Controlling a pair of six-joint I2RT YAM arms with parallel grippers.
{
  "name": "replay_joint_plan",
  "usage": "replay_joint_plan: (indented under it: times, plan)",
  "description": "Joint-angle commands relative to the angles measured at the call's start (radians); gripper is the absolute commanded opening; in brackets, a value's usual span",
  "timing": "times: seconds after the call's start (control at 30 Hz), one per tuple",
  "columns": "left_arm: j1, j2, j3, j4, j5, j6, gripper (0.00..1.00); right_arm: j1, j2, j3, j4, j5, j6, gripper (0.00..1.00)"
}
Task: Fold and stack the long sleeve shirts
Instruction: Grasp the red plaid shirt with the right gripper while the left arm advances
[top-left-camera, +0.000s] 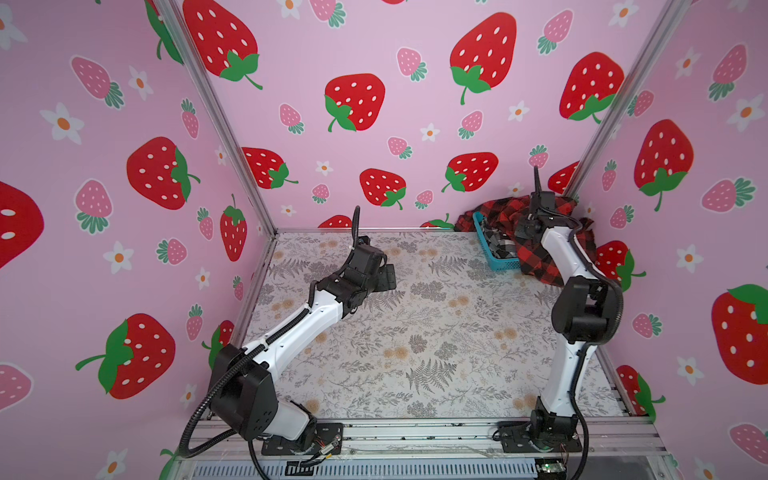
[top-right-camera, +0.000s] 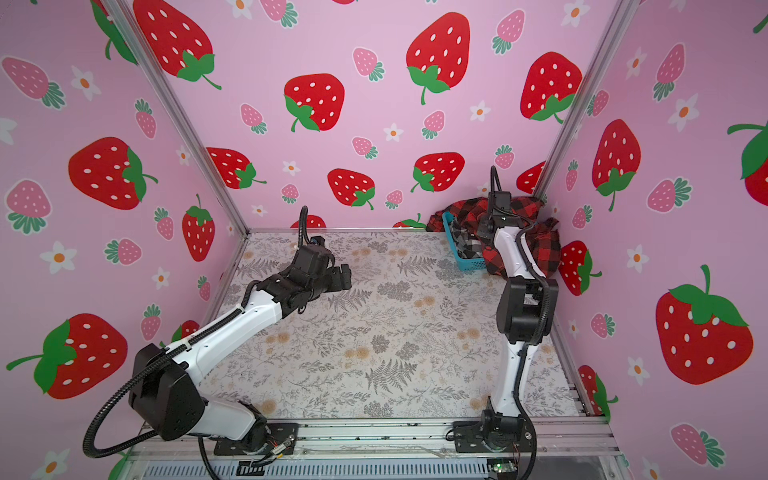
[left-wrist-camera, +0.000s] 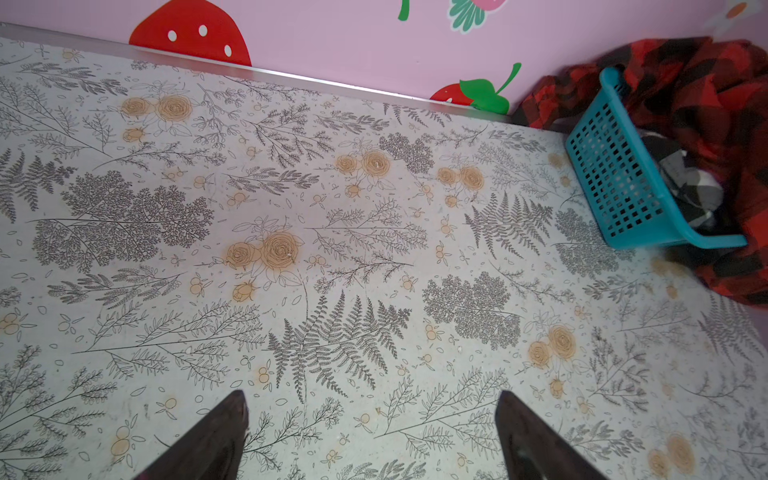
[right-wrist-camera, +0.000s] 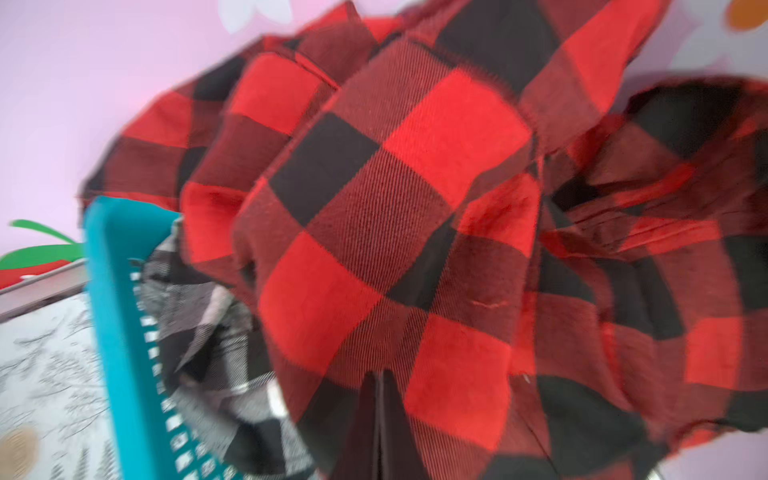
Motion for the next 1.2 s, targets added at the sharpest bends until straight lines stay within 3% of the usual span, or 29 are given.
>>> replay_joint_plan:
  times: [0.0, 0.2, 0.27, 0.37, 0.43, 0.5, 0.8, 0.9, 1.0, 1.07, 1.17]
  plan:
    - [0.003, -0.024, 0.04, -0.018, -0.003, -0.055, 0.94, 0.02, -0.146, -0.02, 0.063, -0.041, -0.037, 0.0]
    - [0.008, -0.053, 0.035, -0.043, -0.005, -0.081, 0.93, 0.047, -0.264, -0.121, 0.077, -0.046, -0.039, 0.0]
    - [0.01, -0.06, 0.033, -0.058, 0.0, -0.086, 0.93, 0.053, -0.248, -0.121, 0.052, -0.026, -0.042, 0.21]
    - [0.01, -0.077, 0.025, -0.071, 0.004, -0.087, 0.93, 0.053, -0.209, -0.119, 0.032, -0.008, -0.054, 0.66]
    - [0.013, -0.09, 0.014, -0.073, -0.001, -0.082, 0.93, 0.054, -0.181, -0.121, 0.031, 0.012, -0.06, 0.81]
    - [0.017, -0.1, 0.004, -0.074, -0.003, -0.079, 0.94, 0.054, -0.148, -0.119, 0.03, 0.039, -0.063, 0.85]
    - [0.034, -0.056, 0.008, -0.064, 0.015, -0.086, 0.93, 0.054, 0.021, -0.045, -0.001, 0.152, -0.042, 0.86]
    - [0.034, -0.023, 0.028, -0.072, 0.022, -0.086, 0.93, 0.054, 0.075, -0.003, -0.022, 0.158, -0.041, 0.81]
    - [0.035, -0.003, 0.046, -0.077, 0.031, -0.083, 0.92, 0.053, 0.108, 0.029, -0.034, 0.168, -0.05, 0.55]
    - [0.036, 0.003, 0.052, -0.076, 0.031, -0.083, 0.92, 0.054, 0.118, 0.053, -0.045, 0.197, -0.05, 0.3]
    - [0.037, 0.0, 0.059, -0.078, 0.034, -0.083, 0.92, 0.055, 0.097, 0.07, -0.049, 0.225, -0.051, 0.14]
